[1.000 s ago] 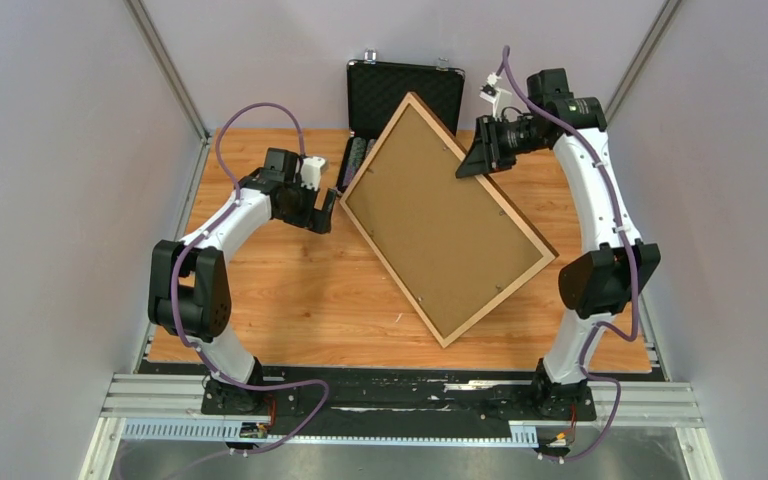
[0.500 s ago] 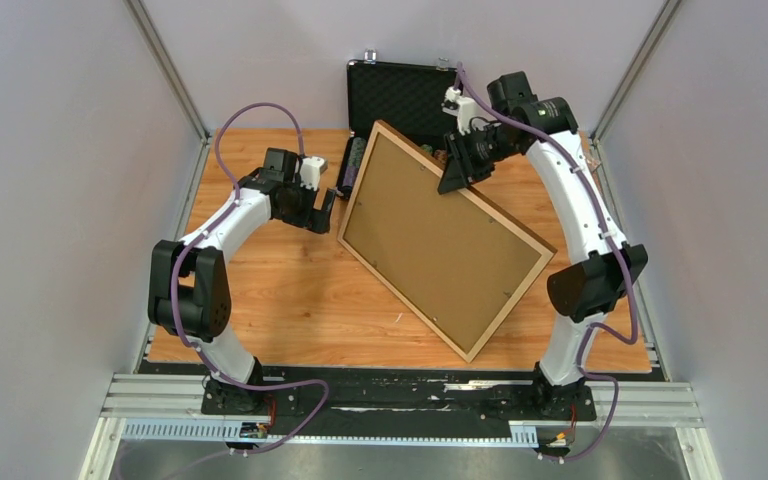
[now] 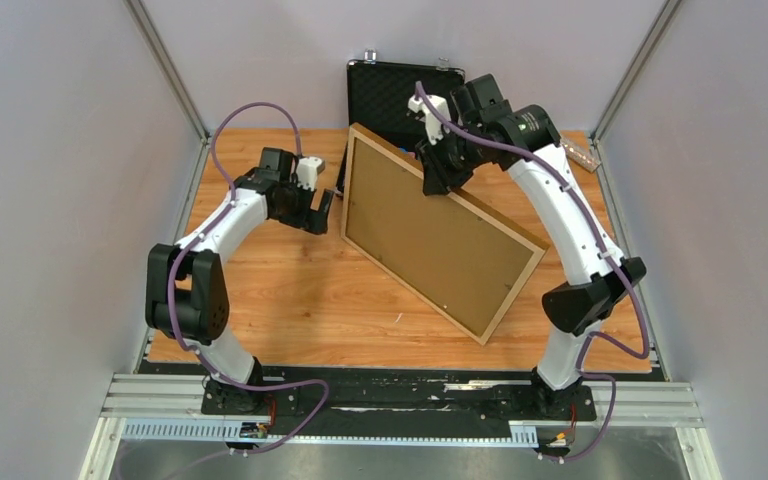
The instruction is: Put the photo into the frame
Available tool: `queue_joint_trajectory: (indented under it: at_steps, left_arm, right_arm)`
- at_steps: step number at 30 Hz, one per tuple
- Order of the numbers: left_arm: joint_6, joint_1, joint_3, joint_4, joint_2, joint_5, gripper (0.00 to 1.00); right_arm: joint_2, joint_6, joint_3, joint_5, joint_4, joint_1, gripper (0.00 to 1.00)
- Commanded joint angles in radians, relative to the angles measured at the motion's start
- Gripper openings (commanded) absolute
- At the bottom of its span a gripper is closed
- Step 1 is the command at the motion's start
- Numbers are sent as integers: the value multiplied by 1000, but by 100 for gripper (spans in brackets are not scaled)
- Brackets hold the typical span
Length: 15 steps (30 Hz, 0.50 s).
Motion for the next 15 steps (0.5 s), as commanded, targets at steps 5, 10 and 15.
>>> queue_joint_trajectory:
  at_steps: [5, 10, 15]
  left_arm:
    - [-20, 49, 71, -92, -133, 121, 100]
    - [-44, 102, 122, -168, -232, 174, 100]
    - [-53, 127, 190, -251, -302, 209, 100]
  right_arm:
    - [-150, -69, -71, 411, 226, 206, 0]
    - [-178, -54, -175, 522, 277, 328, 0]
    - [-206, -55, -313, 574, 342, 424, 1]
